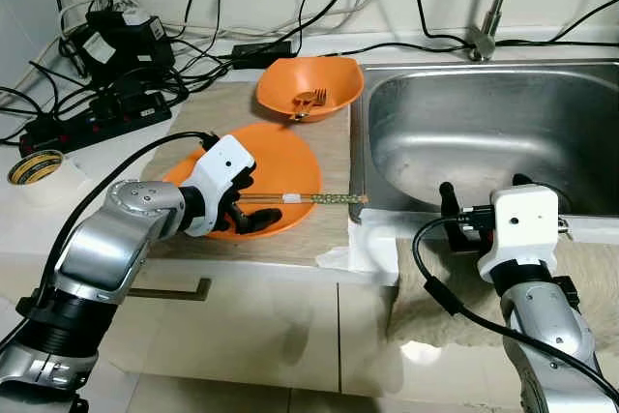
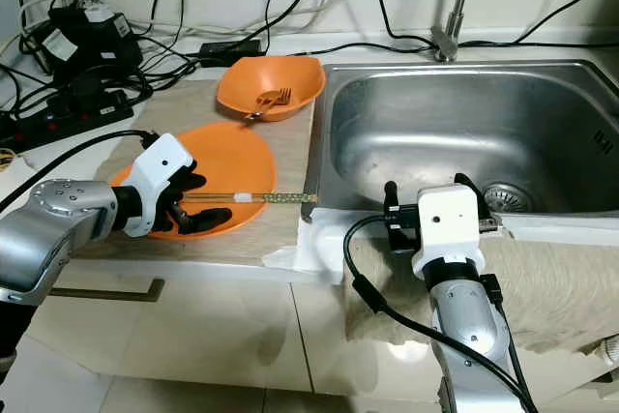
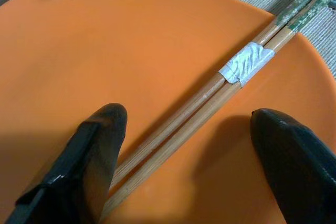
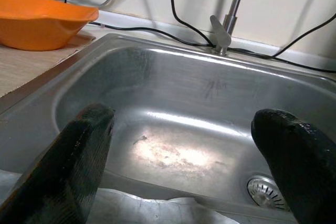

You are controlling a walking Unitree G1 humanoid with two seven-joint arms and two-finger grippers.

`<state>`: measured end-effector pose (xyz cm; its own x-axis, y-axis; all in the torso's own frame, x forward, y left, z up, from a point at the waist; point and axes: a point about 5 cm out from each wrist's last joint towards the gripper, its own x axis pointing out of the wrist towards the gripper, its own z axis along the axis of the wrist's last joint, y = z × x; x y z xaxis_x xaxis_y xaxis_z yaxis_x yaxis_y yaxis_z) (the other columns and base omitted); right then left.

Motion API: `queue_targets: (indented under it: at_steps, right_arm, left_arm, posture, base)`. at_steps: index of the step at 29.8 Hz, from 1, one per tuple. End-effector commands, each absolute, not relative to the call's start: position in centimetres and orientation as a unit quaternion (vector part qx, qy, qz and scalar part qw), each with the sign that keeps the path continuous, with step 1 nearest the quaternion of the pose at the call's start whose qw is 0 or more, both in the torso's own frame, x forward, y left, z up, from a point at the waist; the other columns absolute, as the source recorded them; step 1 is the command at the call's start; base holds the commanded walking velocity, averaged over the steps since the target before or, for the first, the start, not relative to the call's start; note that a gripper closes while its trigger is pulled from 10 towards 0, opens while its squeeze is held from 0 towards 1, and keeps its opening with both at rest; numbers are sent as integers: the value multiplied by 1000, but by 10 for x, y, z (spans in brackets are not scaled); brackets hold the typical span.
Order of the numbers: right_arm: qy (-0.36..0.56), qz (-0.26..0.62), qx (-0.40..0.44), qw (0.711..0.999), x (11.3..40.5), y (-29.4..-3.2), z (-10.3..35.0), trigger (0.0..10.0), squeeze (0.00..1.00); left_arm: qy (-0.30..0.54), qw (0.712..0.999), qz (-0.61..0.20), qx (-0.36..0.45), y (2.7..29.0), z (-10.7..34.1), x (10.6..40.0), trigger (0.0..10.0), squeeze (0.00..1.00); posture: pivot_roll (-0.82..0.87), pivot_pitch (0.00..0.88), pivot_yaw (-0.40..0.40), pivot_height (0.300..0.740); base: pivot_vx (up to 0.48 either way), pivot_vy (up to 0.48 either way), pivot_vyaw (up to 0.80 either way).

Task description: Kitchen organization

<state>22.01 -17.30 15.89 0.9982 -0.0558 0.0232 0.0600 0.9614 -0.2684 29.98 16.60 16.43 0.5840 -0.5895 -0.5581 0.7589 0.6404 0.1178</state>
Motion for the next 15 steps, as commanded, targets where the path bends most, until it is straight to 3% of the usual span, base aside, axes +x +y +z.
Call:
queue_targets:
  at_steps: [1,2,3,4,15]
  right_arm:
    - [-10,-34,-138,990,222,-174,161,10000,0]
    - [-10,-34,-139,990,223,-174,161,10000,0]
    - [-11,-34,-139,990,223,-174,161,10000,0]
    - [-11,-35,-139,990,223,-175,162,10000,0]
    - [-15,-40,-136,990,226,-175,162,10000,0]
  left_arm:
    - [312,851,-385,172,170,137,293,4471,0]
    - [313,851,-384,173,170,136,294,3373,0]
    - [315,851,-382,172,171,136,295,3020,0]
    - [316,851,-383,171,171,137,296,196,0]
    - [332,848,-388,141,169,134,299,0,0]
  posture:
    - [-25,0,98,736]
    - [-26,0,99,736]
    - [-26,0,99,736]
    - [-27,0,99,736]
    - [-32,0,113,736]
  base:
    - [0,0,0]
    - [0,0,0]
    - [0,0,0]
    - [0,0,0]
    - [0,0,0]
